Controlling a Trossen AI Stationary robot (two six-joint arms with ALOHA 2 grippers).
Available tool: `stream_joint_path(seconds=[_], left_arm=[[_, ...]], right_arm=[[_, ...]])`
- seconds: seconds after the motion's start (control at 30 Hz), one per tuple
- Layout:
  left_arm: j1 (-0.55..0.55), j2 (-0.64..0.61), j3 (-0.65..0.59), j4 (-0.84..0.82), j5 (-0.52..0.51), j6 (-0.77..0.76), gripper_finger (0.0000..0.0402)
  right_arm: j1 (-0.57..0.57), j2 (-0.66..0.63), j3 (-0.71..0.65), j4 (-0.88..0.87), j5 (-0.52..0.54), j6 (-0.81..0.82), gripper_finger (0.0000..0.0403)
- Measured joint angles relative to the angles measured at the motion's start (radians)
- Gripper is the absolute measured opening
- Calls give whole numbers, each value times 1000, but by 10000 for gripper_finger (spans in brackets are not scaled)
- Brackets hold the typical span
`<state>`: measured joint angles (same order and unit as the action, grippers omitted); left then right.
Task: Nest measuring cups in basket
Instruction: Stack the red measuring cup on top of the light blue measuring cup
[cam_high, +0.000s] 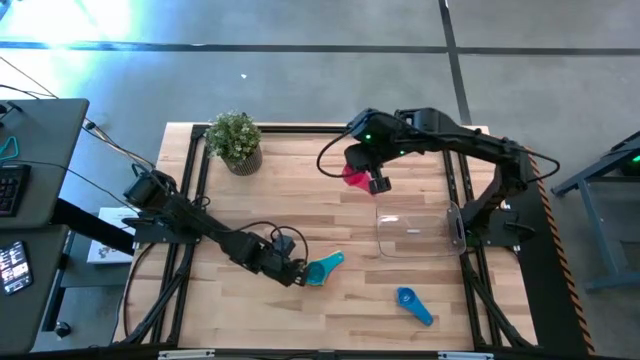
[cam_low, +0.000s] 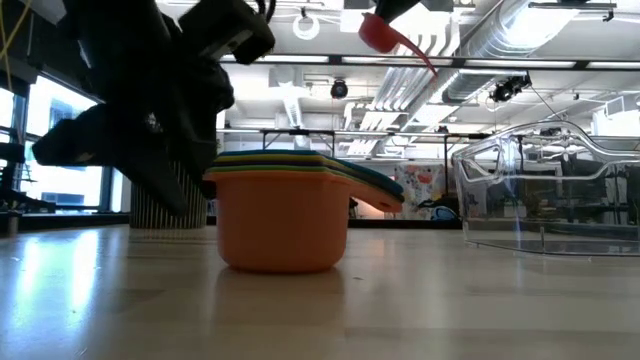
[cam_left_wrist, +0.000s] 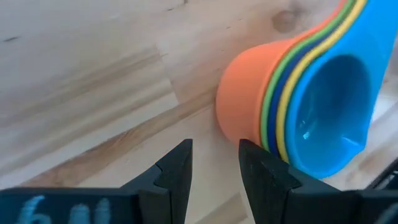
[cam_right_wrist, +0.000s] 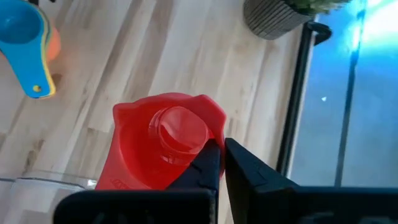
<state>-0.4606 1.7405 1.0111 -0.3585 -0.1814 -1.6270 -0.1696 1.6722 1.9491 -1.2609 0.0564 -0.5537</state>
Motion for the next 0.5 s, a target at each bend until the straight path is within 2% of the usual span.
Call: stream_joint_path(seconds=[0.5], left_arm=[[104,103,7,245,36,114,122]], right_arm=[[-16,-16,0,-35,23,0,0]])
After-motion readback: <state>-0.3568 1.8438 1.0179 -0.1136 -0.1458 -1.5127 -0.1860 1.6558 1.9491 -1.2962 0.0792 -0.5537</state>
